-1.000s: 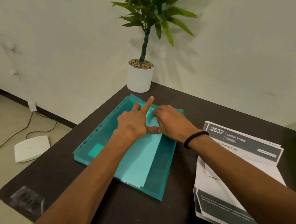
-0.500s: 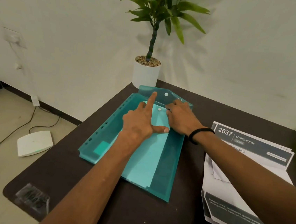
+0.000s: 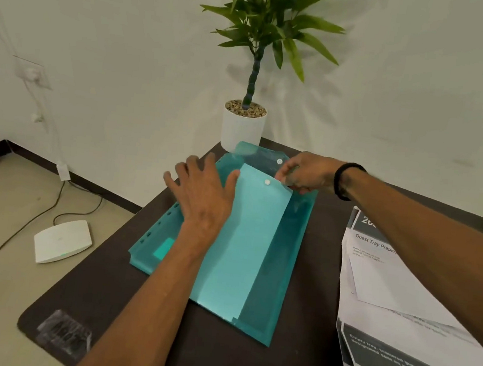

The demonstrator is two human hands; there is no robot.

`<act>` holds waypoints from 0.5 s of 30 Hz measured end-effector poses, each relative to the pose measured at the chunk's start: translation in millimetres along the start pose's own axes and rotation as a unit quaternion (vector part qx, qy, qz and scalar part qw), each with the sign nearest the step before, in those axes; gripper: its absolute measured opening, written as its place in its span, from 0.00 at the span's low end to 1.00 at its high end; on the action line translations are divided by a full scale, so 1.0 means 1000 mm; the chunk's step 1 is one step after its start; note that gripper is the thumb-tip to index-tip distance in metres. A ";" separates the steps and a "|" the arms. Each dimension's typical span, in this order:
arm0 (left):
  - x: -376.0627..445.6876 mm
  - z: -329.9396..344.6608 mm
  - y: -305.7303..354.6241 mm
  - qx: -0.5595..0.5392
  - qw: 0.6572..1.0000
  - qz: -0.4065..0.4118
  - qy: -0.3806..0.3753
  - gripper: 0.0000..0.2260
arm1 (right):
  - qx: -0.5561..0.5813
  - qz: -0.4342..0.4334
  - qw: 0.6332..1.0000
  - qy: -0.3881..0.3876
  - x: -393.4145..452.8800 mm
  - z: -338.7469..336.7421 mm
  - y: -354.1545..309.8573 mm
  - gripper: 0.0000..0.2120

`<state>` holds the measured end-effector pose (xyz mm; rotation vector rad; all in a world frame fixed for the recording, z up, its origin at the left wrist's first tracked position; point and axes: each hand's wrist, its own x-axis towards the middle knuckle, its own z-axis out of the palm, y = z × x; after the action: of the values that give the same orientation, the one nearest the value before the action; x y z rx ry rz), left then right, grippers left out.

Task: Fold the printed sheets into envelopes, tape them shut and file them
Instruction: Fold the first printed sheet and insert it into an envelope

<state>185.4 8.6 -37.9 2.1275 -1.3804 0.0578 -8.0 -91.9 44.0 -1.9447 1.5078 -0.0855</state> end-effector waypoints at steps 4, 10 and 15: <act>-0.001 0.004 -0.001 -0.049 0.998 -0.025 -0.011 0.25 | -0.004 -0.021 1.000 -0.023 -0.005 -0.004 0.009 0.13; 0.002 0.004 -0.006 -0.198 0.977 -0.055 0.049 0.17 | 0.045 -0.044 0.997 0.047 -0.003 -0.003 0.016 0.08; 0.005 0.002 -0.004 -0.251 0.961 -0.070 0.090 0.16 | 0.027 -0.065 0.997 -0.011 -0.007 -0.017 0.014 0.09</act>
<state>190.1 4.8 -39.5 1.7361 -1.0055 -0.1387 -29.4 -94.8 51.8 -1.9920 1.3515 -0.1594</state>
